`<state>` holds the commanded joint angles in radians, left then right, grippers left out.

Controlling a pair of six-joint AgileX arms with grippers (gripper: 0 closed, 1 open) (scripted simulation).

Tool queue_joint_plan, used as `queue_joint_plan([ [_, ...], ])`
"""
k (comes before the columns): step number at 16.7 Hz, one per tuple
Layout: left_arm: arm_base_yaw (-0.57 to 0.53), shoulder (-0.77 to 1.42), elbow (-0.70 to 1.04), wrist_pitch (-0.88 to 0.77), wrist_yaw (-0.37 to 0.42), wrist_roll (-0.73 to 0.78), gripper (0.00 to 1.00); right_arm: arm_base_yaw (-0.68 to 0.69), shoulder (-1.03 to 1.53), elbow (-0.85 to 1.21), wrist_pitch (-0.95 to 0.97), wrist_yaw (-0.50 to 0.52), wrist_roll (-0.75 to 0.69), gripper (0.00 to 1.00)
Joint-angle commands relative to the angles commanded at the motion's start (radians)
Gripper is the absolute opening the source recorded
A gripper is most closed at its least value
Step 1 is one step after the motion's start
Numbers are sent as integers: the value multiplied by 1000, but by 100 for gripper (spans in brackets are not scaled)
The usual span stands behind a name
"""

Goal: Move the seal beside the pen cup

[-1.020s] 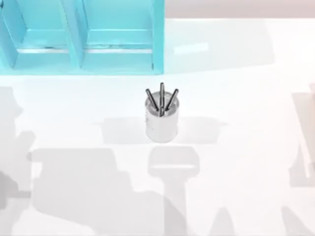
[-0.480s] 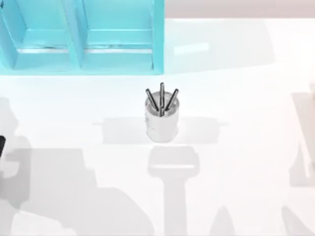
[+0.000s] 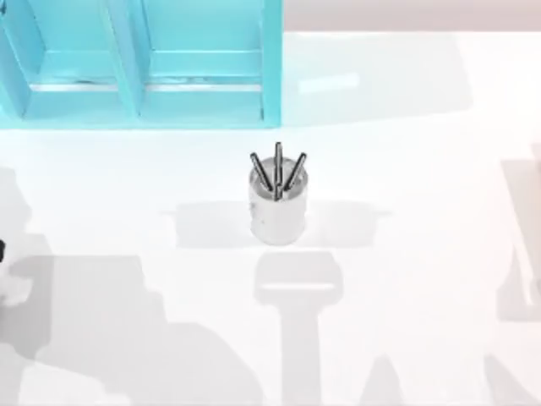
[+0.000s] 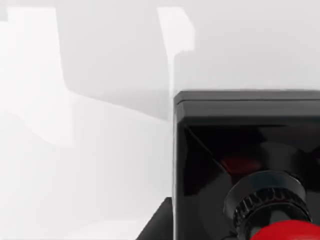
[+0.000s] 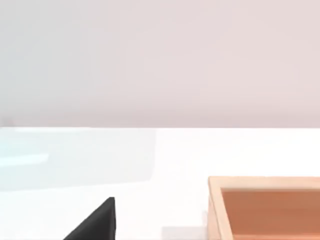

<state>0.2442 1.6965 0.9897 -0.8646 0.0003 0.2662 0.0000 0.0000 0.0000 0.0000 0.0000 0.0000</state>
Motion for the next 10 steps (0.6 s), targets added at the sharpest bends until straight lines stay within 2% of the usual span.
queue_joint_plan([
  [6, 0, 0, 0, 0, 0, 0, 2, 0, 0, 0, 0, 0, 0, 100],
  [10, 0, 0, 0, 0, 0, 0, 0, 0, 0, 0, 0, 0, 0, 100],
])
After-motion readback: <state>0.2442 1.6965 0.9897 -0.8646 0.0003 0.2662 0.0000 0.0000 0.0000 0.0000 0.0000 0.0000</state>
